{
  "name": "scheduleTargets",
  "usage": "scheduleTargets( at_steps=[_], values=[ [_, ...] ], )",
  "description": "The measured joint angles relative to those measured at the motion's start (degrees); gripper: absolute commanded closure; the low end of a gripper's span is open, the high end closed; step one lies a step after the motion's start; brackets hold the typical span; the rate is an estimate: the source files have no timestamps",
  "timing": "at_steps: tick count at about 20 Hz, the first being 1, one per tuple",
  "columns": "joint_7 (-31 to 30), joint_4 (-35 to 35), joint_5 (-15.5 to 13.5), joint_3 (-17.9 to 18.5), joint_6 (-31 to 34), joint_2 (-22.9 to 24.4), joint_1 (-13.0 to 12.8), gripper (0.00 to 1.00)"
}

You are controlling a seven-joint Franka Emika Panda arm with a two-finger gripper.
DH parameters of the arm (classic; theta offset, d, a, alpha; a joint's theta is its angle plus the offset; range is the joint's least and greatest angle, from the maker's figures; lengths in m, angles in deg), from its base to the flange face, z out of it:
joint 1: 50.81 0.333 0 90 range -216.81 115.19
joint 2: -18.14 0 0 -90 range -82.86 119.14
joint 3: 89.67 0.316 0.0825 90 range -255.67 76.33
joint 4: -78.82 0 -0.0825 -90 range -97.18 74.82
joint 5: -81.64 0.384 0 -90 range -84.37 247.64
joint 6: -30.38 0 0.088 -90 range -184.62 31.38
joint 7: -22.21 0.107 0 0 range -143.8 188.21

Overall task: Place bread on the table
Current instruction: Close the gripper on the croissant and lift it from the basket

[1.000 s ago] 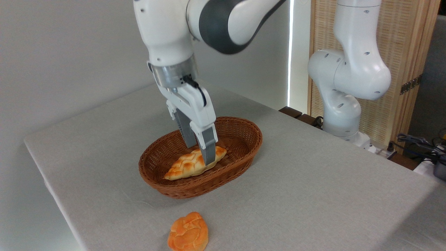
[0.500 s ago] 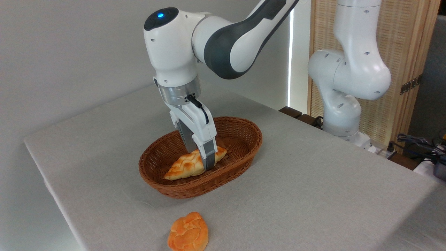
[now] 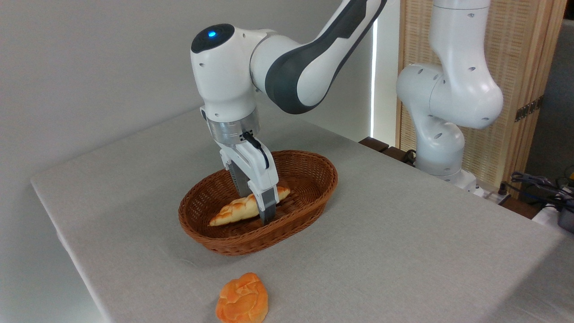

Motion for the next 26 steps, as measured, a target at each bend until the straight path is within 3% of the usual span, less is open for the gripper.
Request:
scheduleTargets(
  at_steps=[1,2,15,26],
  values=[
    [0.0,-0.2,0.0,-0.1,-0.3,0.0,0.0,0.47],
    [0.0,-0.2,0.0,-0.1,-0.3,0.0,0.0,0.51],
    [0.2,-0.3,0.0,-0.1,-0.3,0.1,-0.2,0.99],
    [0.2,2.3,-0.5,-0.7,3.2,0.9,-0.2,1.00]
  ],
)
